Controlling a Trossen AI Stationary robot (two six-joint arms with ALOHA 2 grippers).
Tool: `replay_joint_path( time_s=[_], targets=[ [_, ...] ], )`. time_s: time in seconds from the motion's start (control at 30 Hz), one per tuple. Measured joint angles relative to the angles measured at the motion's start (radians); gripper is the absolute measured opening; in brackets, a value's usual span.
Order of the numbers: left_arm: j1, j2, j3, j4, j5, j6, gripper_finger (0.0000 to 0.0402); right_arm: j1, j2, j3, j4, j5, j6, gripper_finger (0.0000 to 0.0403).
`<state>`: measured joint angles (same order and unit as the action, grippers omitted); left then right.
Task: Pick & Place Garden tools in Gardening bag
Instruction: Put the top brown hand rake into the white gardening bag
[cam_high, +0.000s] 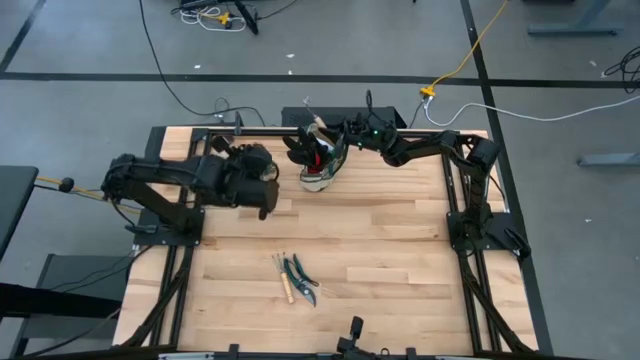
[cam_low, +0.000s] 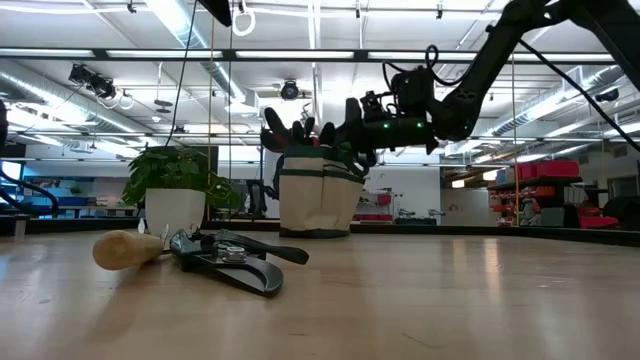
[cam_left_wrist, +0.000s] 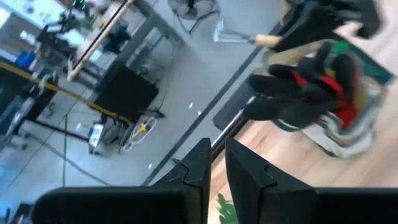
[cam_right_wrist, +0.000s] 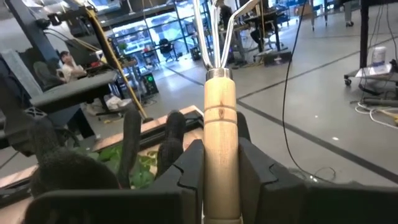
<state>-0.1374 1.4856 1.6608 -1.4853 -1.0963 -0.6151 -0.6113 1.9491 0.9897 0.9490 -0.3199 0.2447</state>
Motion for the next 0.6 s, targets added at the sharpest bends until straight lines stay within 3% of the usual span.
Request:
replay_joint_path(
  time_s=[0.2,0.4,0.47,0.6],
  targets=[
    [0.147,0.000,0.000,0.141,0.136,0.177,0.0046,0.000,0.000,0.000,0.007,-0.011,0.000,0.0052],
    [0.307,0.000,0.000,0.513,0.478,0.473,0.0013,0.006,0.000,0.000,0.007,-0.013,0.001,0.0052],
    [0.359,0.001,0.000,0.573,0.569,0.501,0.0006,0.009,0.000,0.000,0.007,-0.013,0.001,0.0052],
    [0.464,0.029,0.000,0.588,0.627,0.473,0.0008,0.010,0.000,0.000,0.007,-0.013,0.001,0.0052]
  ],
)
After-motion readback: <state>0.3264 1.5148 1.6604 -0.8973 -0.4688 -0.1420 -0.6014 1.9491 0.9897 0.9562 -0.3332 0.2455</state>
